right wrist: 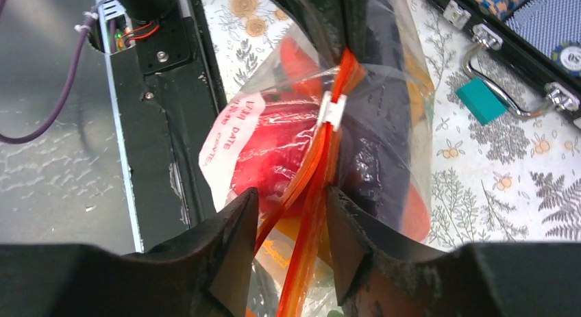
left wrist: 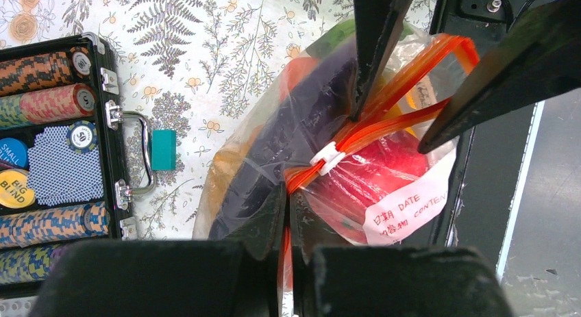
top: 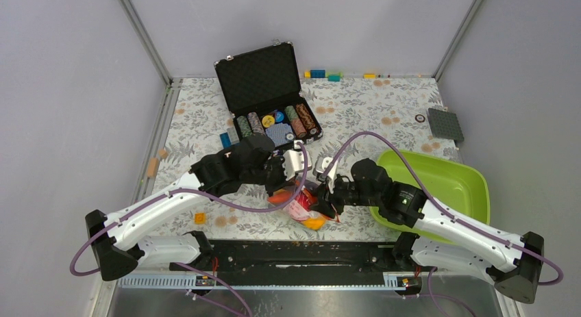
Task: Place the food in the zip-top bag and seal the zipper
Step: Adjust the zipper food storage bag at the center of the board.
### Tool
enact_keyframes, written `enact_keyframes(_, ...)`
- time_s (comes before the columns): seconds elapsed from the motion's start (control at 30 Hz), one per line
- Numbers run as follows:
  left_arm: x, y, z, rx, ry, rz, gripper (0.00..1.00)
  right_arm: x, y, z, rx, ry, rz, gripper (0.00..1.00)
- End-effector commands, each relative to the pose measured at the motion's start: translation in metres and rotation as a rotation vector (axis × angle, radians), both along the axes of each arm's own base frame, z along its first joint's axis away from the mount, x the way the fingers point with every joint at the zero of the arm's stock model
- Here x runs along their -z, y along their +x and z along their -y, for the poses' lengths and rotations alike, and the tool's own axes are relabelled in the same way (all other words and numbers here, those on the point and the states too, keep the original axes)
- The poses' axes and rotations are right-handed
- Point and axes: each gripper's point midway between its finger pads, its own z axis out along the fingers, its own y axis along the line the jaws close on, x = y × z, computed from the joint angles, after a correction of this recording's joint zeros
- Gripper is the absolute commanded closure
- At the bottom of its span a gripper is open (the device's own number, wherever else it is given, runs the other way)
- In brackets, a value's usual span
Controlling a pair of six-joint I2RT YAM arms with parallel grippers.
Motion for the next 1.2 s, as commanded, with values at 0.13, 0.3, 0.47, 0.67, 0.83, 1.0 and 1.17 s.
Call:
enact_keyframes(0.13,-0.031,0.010,0.012,-0.018,-0.084,0.055,1.00,0.013,0.027,0.014,0.176,-0.082,0.013,0.71)
enact_keyframes(0.3,-0.031,0.010,0.011,-0.011,-0.075,0.057,1.00,-0.002,0.025,0.010,0.174,-0.023,0.012,1.00)
enact_keyframes(0.47,-0.033,0.001,0.010,0.054,-0.067,0.057,1.00,-0.042,0.034,0.013,0.274,0.073,0.021,1.00)
enact_keyframes(0.67,-0.042,-0.001,0.010,0.088,-0.077,0.089,0.35,-0.062,0.030,0.007,0.233,0.126,0.034,1.00)
enact_keyframes(0.83,-0.045,-0.004,0.014,0.146,-0.074,0.102,0.10,-0.068,0.028,0.004,0.216,0.142,0.033,1.00)
enact_keyframes(1.0,-0.045,-0.013,0.024,0.295,-0.080,0.148,0.07,-0.064,0.028,0.003,0.207,0.128,0.036,1.00)
enact_keyframes(1.17,-0.037,-0.008,0.034,0.369,-0.052,0.184,0.12,-0.063,0.025,0.004,0.194,0.129,0.033,1.00)
